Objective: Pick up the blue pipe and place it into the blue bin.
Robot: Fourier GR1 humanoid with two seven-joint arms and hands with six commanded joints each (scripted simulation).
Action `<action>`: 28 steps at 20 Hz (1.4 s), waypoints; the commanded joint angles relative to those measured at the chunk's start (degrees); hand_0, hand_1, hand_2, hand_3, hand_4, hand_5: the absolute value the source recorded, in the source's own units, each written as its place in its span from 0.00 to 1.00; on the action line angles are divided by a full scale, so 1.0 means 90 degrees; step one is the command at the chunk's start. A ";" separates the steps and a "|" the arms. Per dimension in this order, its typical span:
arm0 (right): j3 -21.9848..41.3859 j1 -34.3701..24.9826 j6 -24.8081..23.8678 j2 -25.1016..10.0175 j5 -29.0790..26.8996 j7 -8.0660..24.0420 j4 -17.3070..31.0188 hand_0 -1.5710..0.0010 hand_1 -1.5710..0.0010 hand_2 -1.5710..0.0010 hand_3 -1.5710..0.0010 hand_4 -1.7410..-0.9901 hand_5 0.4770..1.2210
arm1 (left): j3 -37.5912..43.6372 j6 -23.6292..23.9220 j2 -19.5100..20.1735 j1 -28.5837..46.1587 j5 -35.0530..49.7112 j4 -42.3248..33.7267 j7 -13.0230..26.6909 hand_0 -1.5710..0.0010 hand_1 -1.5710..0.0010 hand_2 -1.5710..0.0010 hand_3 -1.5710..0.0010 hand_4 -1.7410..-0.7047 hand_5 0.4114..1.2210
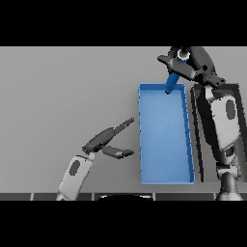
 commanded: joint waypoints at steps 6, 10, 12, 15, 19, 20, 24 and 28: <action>0.0171 0.1631 -0.0405 -0.0179 0.0147 0.0376 -0.0698 0.00 0.00 0.00 0.00 0.00 1.00 | -0.0013 0.0025 -0.0080 0.0060 0.0043 0.0038 0.0026 1.00 1.00 1.00 1.00 0.83 0.01; 0.0422 0.2380 -0.1063 -0.0287 0.0353 0.0952 -0.1179 0.00 0.00 0.00 0.00 0.00 1.00 | -0.0082 -0.0021 -0.0015 0.0229 0.0041 -0.0078 -0.0129 1.00 1.00 1.00 1.00 0.83 0.02; 0.0854 0.2608 -0.1592 -0.0526 0.0419 0.0952 -0.1197 0.00 0.00 0.00 0.04 0.00 1.00 | -0.0092 -0.0016 -0.0016 0.0281 0.0041 -0.0083 -0.0131 1.00 1.00 1.00 1.00 0.82 0.01; 0.1475 0.2894 -0.2140 -0.1015 0.0280 0.0951 -0.1125 0.00 0.00 0.00 0.28 0.00 1.00 | -0.0092 0.0014 -0.0026 0.0228 0.0026 -0.0127 -0.0050 1.00 1.00 1.00 1.00 0.83 0.01; 0.2815 0.2632 -0.3082 -0.1640 -0.0269 0.0951 -0.0599 0.07 0.15 0.15 0.50 0.08 1.00 | -0.0073 -0.0061 0.0000 0.0193 0.0097 -0.0144 -0.0019 1.00 1.00 1.00 1.00 0.83 0.01; 0.3282 0.2425 -0.3271 -0.1903 -0.0607 0.0950 -0.0439 0.25 0.32 0.32 0.60 0.20 1.00 | -0.0089 -0.0071 0.0012 0.0225 0.0083 -0.0145 -0.0045 1.00 1.00 1.00 1.00 0.83 0.01; 0.4832 0.1524 -0.3132 -0.2505 -0.1530 0.0952 -0.0050 0.69 0.72 0.72 0.84 0.62 0.95 | -0.0034 -0.0018 -0.0038 0.0104 0.0088 -0.0117 0.0107 1.00 1.00 1.00 1.00 0.83 0.02; 0.5607 0.1062 -0.2538 -0.2855 -0.1332 0.0888 -0.0095 0.87 0.89 0.89 0.93 0.84 0.67 | -0.0087 -0.0035 -0.0047 0.0221 0.0105 -0.0187 0.0103 1.00 1.00 1.00 1.00 0.83 0.02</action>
